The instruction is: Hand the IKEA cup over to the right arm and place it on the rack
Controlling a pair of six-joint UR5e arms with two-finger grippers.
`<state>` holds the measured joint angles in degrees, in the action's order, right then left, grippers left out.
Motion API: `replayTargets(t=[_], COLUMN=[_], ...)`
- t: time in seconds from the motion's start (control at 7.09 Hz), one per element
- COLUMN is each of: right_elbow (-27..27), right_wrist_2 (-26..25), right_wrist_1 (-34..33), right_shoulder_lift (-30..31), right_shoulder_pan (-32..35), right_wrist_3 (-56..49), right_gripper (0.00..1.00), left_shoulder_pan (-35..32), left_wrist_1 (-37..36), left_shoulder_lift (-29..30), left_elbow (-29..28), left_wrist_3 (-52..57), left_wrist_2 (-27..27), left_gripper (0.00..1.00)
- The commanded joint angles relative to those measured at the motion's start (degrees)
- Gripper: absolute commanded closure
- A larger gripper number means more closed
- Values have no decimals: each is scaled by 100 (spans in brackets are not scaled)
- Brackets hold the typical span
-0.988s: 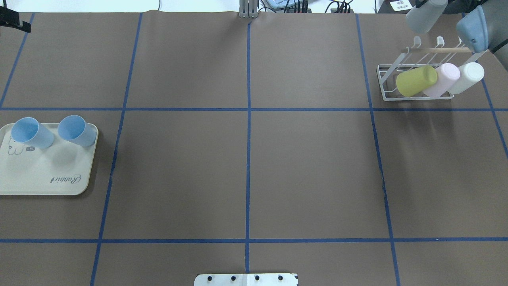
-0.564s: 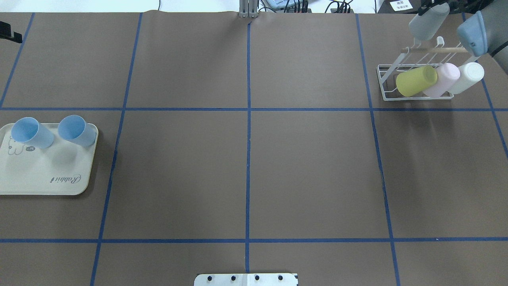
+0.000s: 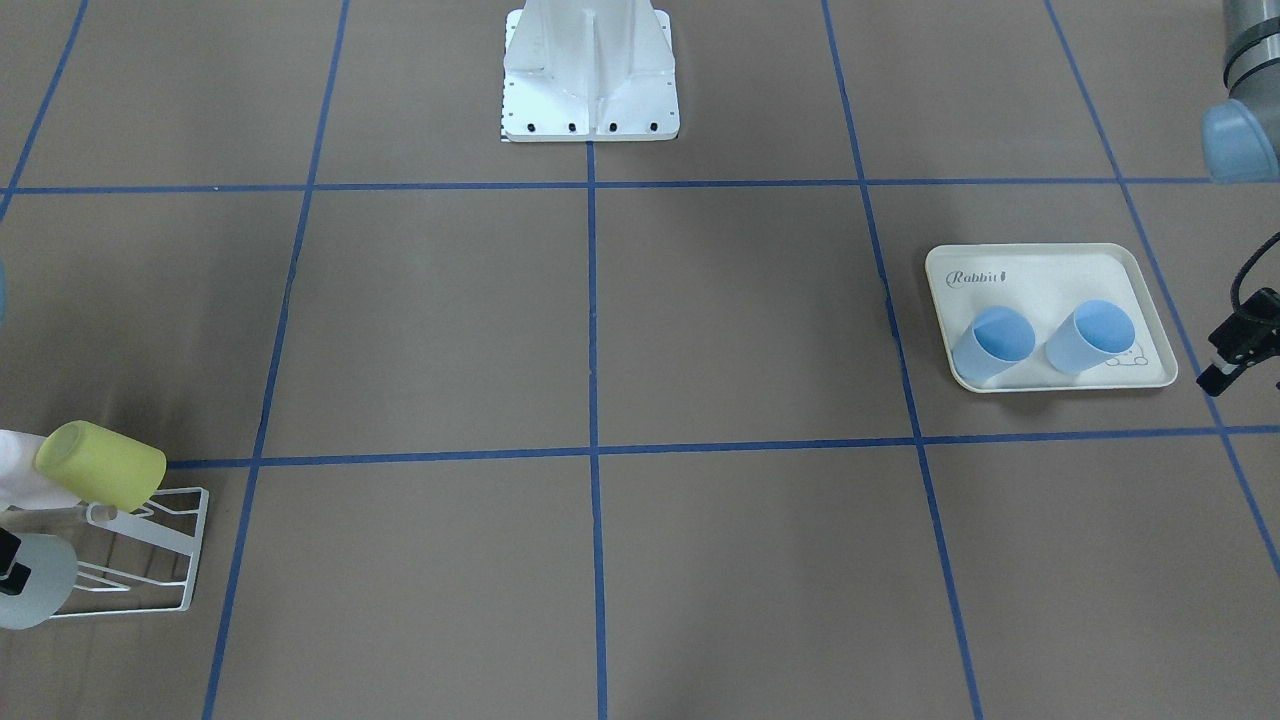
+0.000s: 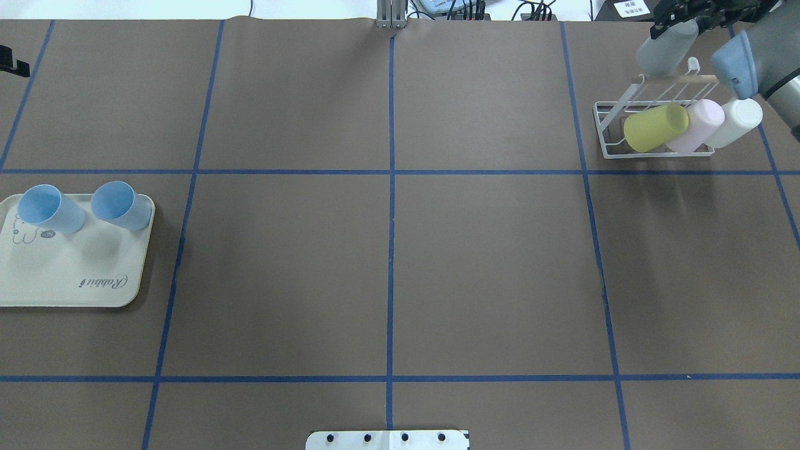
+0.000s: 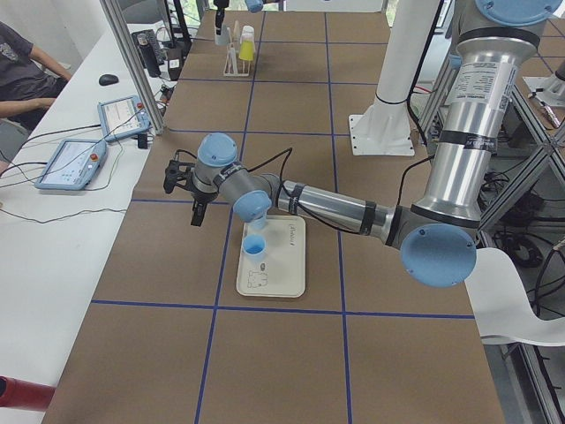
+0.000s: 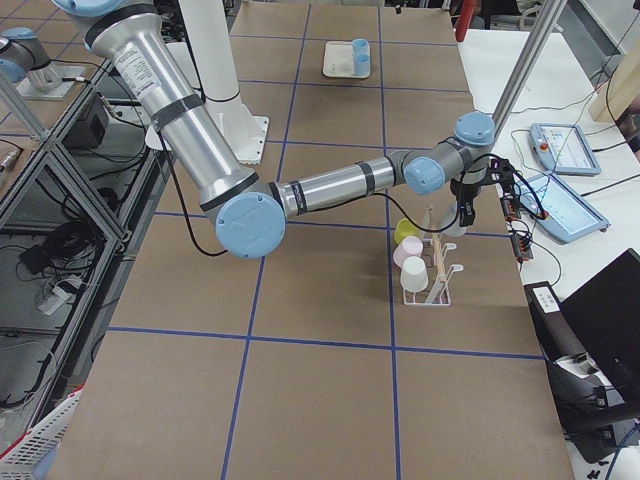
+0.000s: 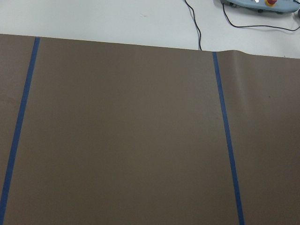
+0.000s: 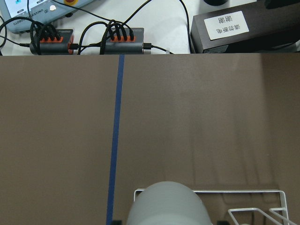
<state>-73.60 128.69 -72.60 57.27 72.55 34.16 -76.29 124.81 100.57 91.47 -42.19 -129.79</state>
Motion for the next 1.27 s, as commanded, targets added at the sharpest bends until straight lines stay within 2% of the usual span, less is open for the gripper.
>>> replayTargets(t=[0.0, 0.14, 0.42, 0.85, 1.13], right_elbow=[12, 21, 21, -14, -23], right_wrist_2=[-2, -2, -11, 15, 347], right_wrist_1=[0, 0, 9, -8, -52], right_shoulder_lift=[56, 56, 65, -153, -286], right_shoulder_pan=[-65, -126, -162, -136, 74], right_wrist_3=[-14, -14, -14, 30, 39], right_gripper=[70, 53, 5, 1, 1], left_shoulder_pan=[9, 79, 350, 720, 817], left_wrist_1=[-245, -473, -484, -476, -467], left_shoulder_lift=[-37, -55, -519, -1099, -1302], left_elbow=[11, 2, 2, 28, 89], left_wrist_3=[0, 17, 35, 35, 26], left_wrist_2=[-2, 7, 16, 16, -19], left_gripper=[0, 0, 0, 0, 4])
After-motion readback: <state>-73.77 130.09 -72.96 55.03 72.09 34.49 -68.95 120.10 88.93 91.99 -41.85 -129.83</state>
